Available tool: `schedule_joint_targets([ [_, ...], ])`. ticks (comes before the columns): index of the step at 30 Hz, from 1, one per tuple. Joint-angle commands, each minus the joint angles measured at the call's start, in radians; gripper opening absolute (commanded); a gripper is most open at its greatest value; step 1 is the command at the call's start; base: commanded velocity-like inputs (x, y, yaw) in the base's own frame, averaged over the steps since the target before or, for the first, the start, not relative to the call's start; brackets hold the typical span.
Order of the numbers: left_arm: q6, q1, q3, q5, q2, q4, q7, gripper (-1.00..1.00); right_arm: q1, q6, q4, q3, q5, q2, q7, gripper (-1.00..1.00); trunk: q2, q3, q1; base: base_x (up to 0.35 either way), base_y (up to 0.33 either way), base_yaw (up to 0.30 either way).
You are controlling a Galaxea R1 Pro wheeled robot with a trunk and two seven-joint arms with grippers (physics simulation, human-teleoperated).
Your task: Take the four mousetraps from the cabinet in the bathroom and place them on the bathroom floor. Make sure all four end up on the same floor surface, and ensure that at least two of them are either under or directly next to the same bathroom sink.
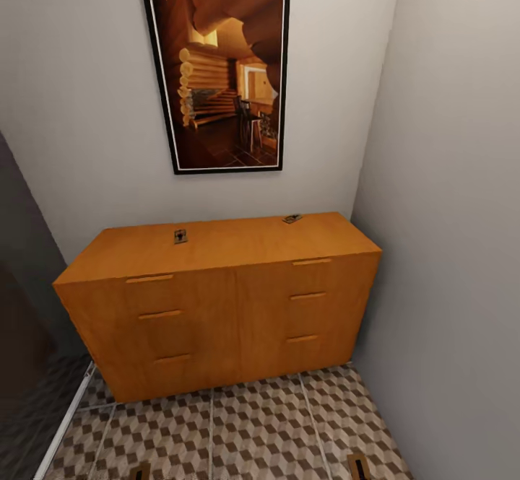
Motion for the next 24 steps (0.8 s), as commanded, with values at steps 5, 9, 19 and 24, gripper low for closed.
schedule_joint_targets([
  [5, -0.004, -0.002, -0.008, -0.001, -0.001, 0.003, 0.008, -1.0, 0.0, -0.026, -0.002, 0.006, -0.007, 0.0, -0.039, -1.0, -0.001, -0.002, 0.0, 0.0, 0.0, 0.281],
  [9, -0.004, -0.002, -0.008, -0.001, -0.001, 0.003, 0.008, -1.0, 0.0, -0.079, -0.002, 0.006, -0.007, 0.003, -0.152, -1.0, -0.001, -0.002, 0.0, 0.0, 0.0, 0.281],
  [19, -0.004, -0.002, -0.008, -0.001, -0.001, 0.003, 0.008, -1.0, 0.0, -0.111, -0.002, 0.01, -0.006, 0.006, -0.26, -1.0, -0.001, -0.002, 0.0, 0.0, 0.0, 0.254],
  [24, -0.004, -0.002, -0.008, -0.001, -0.001, 0.003, 0.008, -1.0, 0.001, -0.111, -0.002, 0.01, -0.006, 0.007, -0.262, -1.0, -0.001, -0.002, 0.0, 0.0, 0.0, 0.249],
])
